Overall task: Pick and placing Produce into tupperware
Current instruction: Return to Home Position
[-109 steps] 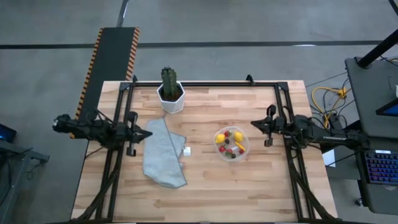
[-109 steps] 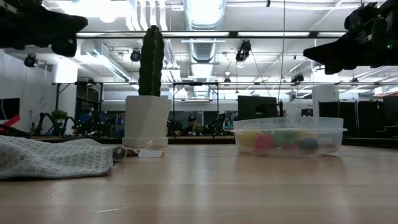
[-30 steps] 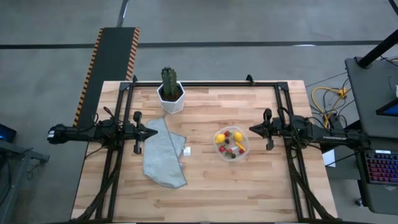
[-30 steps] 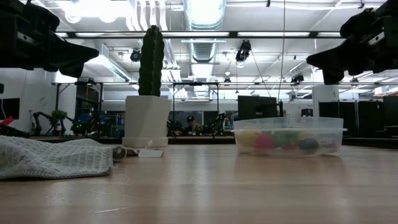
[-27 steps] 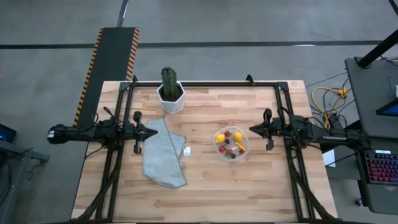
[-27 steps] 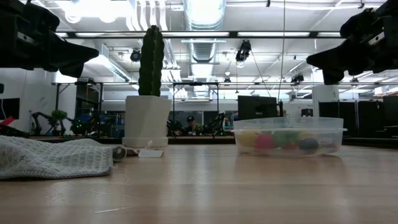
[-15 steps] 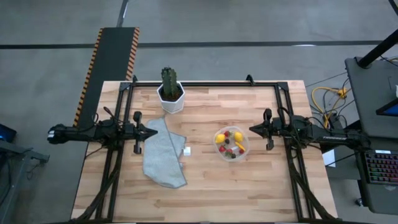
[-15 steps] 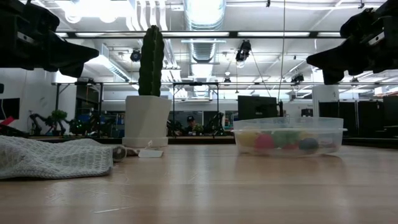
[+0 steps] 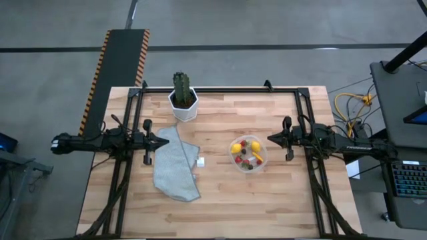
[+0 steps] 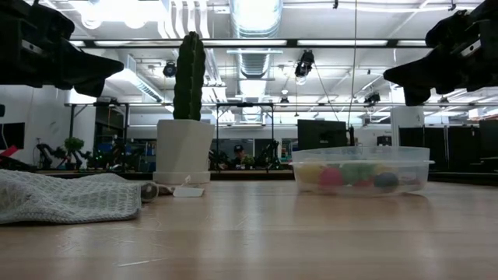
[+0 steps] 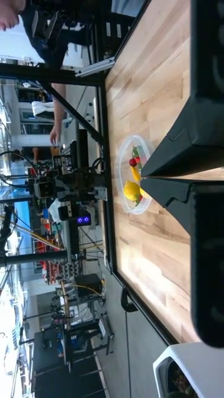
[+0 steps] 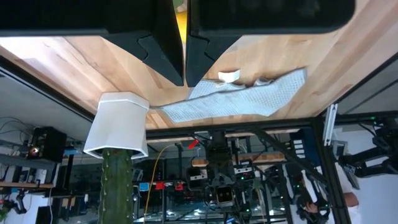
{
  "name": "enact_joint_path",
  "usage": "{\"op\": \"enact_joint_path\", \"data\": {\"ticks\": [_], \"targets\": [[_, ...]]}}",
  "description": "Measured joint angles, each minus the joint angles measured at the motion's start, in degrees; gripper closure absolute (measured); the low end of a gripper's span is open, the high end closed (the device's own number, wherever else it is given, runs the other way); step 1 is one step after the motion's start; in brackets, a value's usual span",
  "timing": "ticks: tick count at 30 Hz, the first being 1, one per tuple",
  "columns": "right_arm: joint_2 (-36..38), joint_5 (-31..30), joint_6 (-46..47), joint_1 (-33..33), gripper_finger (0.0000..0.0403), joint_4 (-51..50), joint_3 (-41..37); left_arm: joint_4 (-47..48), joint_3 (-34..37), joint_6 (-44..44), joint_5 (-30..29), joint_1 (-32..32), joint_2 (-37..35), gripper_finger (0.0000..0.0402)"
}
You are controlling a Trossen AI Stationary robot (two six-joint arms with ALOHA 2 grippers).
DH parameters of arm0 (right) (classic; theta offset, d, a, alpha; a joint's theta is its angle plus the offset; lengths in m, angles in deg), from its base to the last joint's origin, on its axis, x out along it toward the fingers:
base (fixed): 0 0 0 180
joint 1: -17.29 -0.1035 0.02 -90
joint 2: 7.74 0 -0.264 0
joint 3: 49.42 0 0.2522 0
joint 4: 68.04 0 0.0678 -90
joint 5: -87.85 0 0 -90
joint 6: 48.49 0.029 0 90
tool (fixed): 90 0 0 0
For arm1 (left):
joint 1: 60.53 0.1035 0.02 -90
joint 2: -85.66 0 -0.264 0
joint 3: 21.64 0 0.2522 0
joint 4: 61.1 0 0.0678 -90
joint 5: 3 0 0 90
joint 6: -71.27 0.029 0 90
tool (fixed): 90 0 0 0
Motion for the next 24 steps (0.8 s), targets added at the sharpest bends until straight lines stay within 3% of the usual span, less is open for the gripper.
{"op": "enact_joint_path", "data": {"ticks": [24], "targets": [[0.0, 0.0, -0.4, 0.0, 0.0394, 0.0, 0.0, 0.0, 0.0, 0.0, 0.0, 0.0, 0.0, 0.0402]]}}
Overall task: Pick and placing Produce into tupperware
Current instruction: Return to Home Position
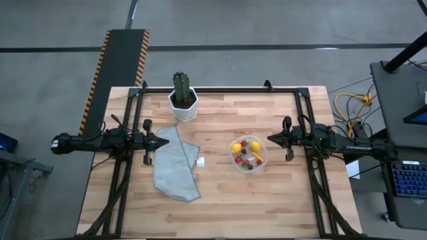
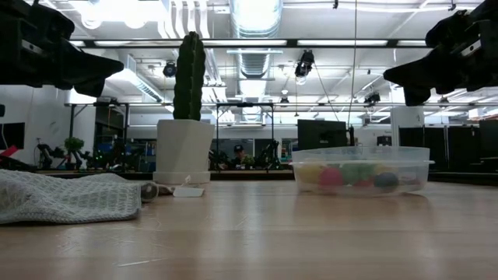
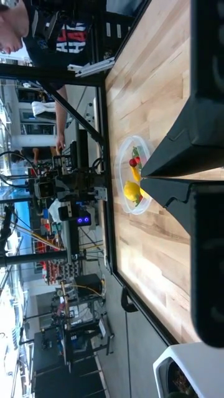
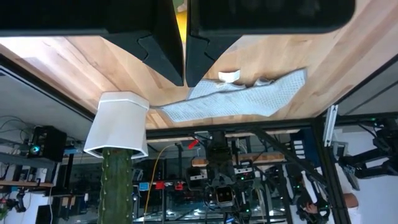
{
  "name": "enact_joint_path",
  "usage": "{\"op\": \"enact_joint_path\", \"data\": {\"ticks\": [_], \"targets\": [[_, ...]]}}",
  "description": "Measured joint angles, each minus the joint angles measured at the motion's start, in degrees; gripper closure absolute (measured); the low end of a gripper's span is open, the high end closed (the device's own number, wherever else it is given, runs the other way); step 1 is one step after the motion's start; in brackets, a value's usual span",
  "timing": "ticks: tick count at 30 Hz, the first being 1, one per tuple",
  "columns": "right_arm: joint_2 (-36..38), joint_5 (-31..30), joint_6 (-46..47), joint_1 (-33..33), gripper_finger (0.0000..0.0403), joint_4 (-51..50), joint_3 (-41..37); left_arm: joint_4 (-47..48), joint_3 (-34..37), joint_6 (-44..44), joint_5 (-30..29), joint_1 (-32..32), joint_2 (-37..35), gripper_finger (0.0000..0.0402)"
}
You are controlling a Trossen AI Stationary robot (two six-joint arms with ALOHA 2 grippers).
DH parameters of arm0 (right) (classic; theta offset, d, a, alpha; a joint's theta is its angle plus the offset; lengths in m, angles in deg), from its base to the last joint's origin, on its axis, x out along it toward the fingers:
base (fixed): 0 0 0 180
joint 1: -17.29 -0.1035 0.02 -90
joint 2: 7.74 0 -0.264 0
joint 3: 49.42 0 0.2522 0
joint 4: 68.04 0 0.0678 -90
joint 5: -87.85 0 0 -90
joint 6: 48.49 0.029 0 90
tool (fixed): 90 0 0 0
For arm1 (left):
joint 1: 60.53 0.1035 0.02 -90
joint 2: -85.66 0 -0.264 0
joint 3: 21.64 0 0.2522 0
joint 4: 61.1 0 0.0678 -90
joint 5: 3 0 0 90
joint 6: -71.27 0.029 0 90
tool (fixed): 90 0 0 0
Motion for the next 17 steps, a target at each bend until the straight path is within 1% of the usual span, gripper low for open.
{"op": "enact_joint_path", "data": {"ticks": [17], "targets": [[0.0, 0.0, 0.5, 0.0, 0.0394, 0.0, 0.0, 0.0, 0.0, 0.0, 0.0, 0.1, 0.0, 0.0402]]}}
